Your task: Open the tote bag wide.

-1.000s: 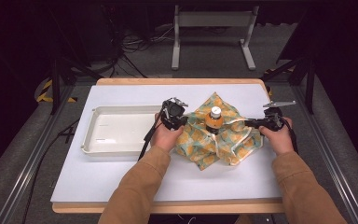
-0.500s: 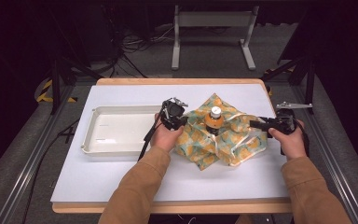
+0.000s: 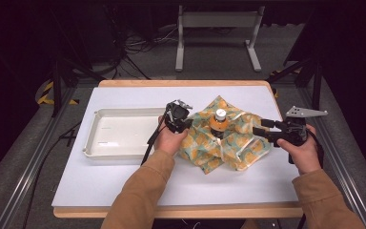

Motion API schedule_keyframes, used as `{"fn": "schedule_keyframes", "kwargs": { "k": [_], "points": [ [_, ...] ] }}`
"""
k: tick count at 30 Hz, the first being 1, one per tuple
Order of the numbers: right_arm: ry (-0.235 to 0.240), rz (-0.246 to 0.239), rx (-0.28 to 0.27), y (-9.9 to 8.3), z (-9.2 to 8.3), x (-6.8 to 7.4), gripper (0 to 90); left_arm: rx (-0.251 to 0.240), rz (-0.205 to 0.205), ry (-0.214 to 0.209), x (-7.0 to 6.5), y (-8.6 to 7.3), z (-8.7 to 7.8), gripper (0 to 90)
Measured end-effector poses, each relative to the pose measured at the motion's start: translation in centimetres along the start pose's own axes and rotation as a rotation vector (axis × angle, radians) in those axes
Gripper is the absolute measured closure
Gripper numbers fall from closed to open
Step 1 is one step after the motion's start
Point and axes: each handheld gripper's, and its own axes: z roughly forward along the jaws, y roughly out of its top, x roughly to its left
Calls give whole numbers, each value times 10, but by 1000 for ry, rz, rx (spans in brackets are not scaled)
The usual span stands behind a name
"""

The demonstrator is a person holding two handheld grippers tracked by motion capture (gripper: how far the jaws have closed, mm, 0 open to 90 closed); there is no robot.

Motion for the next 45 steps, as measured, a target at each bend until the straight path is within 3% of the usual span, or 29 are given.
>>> {"fn": "schedule_keyframes", "kwargs": {
  "k": [7,9,13,18,20,26,31,38,45],
  "points": [
    [96,-53,-13,-4,4,27,312,-1,-8,-1,1,-1,-1,827],
    [182,-73,-20,-8,8,38,289,-2,-5,3,1,-1,-1,827],
    [227,-118,-20,-12,14,51,281,-2,-6,2,1,-1,-1,828],
    [237,-154,-5,-17,24,58,269,-3,-4,3,1,-1,-1,827],
    [262,-154,-13,-20,28,62,245,-3,-5,4,1,-1,-1,827],
    [260,-180,-19,-25,38,68,221,-5,-5,4,2,-1,-2,827],
    [291,-258,47,-34,56,74,211,-3,-8,-1,2,-1,-1,828],
    [314,-287,45,-38,69,79,194,-9,-12,-6,2,-1,-2,824],
    [237,-331,74,-39,75,75,272,-13,-10,-13,2,-1,-3,824]
  ]
}}
